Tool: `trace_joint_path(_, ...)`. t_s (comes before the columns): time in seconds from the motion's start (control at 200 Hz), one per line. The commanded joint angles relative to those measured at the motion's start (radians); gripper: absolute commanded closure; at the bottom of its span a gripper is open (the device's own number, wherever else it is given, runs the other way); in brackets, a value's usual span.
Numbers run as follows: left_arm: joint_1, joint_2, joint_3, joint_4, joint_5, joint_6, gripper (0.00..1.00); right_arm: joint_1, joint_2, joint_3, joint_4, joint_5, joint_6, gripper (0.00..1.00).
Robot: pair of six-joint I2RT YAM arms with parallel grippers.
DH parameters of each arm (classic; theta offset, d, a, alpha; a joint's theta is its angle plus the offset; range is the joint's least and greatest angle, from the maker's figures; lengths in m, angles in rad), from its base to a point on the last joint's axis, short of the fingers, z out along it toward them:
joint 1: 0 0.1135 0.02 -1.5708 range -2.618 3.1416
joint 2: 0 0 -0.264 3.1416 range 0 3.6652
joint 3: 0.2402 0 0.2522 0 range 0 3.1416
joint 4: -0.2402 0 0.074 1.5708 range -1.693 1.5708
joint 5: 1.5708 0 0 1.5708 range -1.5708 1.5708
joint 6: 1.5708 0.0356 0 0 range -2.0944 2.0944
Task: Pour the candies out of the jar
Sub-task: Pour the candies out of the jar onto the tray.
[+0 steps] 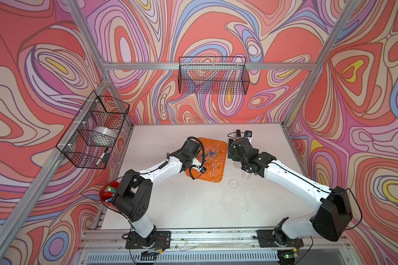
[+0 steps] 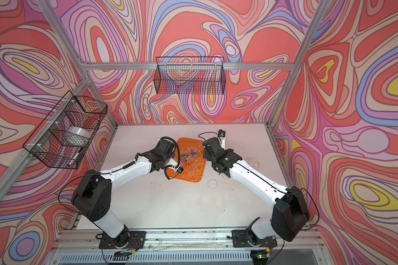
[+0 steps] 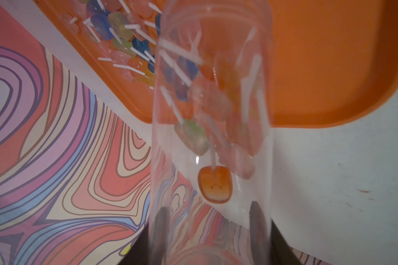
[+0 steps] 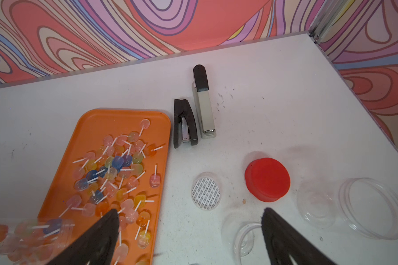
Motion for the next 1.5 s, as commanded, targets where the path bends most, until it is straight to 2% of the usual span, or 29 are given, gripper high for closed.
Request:
trace_joint_path(0.0,0.005,0.007,0.007,0.071,-0.004,0.069,1.00,-0.004,-0.010,0.019,-0.017,0.010,0.006,0.02)
trace_joint_path(0.125,0.008,-0.003,0.008,0.085,0.033,0.007,1.00,-0.005,-0.011,0.026,-0.005,0.016,-0.006,0.02)
trace_joint_path(0.255,0.053,-0.032,0.075,0.018,0.228,-0.320,1.00,-0.005,0.001,0.041,-0.008,0.015,-0.015,0.02)
trace_joint_path(0.316,0.078,-0.047,0.061,0.018,0.292,-0.406,1.00,-0.005,0.007,0.046,-0.009,0.014,-0.014,0.02)
trace_joint_path(0.416,0.115,-0.072,-0.010,0.105,0.364,-0.501,1.00,-0.005,0.007,0.048,-0.011,0.015,-0.016,0.02)
trace_joint_path(0.616,0.190,-0.120,-0.127,0.287,0.600,-0.852,1.00,-0.004,0.006,0.049,-0.002,0.014,-0.017,0.02)
trace_joint_path(0.721,0.205,-0.145,-0.191,0.409,0.676,-0.958,1.00,-0.004,0.010,0.049,-0.004,0.011,-0.015,0.02)
trace_joint_path(0.957,0.227,-0.163,-0.229,0.507,0.751,-1.059,1.00,-0.004,0.002,0.042,-0.004,0.009,-0.007,0.02)
trace_joint_path(1.117,0.231,-0.161,-0.218,0.468,0.768,-1.041,1.00,-0.004,-0.002,0.033,-0.003,0.007,0.000,0.02)
trace_joint_path(1.332,0.231,-0.162,-0.171,0.236,0.634,-0.751,1.00,-0.005,-0.007,0.025,-0.003,0.011,0.001,0.02)
trace_joint_path(1.492,0.229,-0.159,-0.138,0.132,0.530,-0.599,1.00,-0.004,0.001,0.027,0.005,0.004,0.000,0.02)
